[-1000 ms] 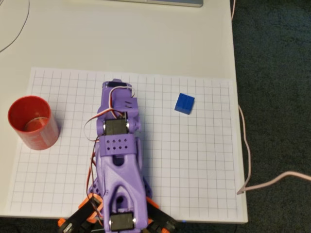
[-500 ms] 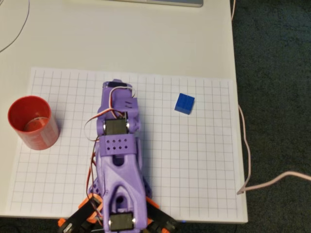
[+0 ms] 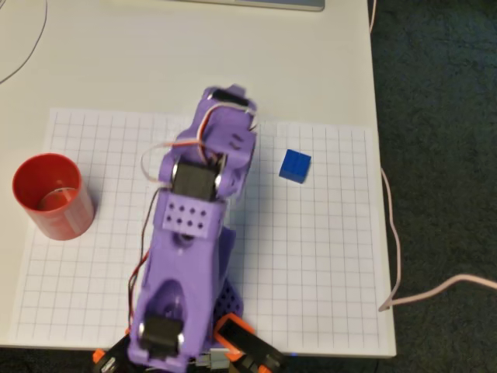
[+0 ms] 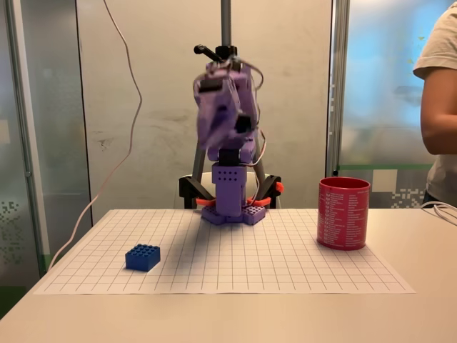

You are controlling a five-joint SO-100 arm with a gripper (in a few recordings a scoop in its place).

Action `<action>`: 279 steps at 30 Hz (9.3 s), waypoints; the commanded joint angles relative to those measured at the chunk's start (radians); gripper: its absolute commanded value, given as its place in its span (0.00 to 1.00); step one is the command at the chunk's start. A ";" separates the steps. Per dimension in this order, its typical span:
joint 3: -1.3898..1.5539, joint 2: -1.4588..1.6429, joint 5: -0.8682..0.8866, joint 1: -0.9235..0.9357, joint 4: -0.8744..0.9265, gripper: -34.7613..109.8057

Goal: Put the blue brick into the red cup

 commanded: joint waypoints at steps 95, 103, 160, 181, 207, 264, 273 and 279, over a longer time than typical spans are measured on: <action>-0.285 -1.355 -0.414 0.345 -0.051 0.61; -0.336 -1.385 -0.454 0.357 -0.057 0.24; -0.518 -0.699 0.117 -1.313 0.236 0.24; -0.219 -0.557 0.353 -1.384 0.193 0.24; -0.227 -0.594 0.305 -1.425 0.201 0.58; 0.262 0.457 -0.118 -0.321 -0.313 0.24; 0.660 0.459 -0.077 -0.350 -0.301 0.24; 0.813 0.459 -0.084 -0.347 -0.270 0.24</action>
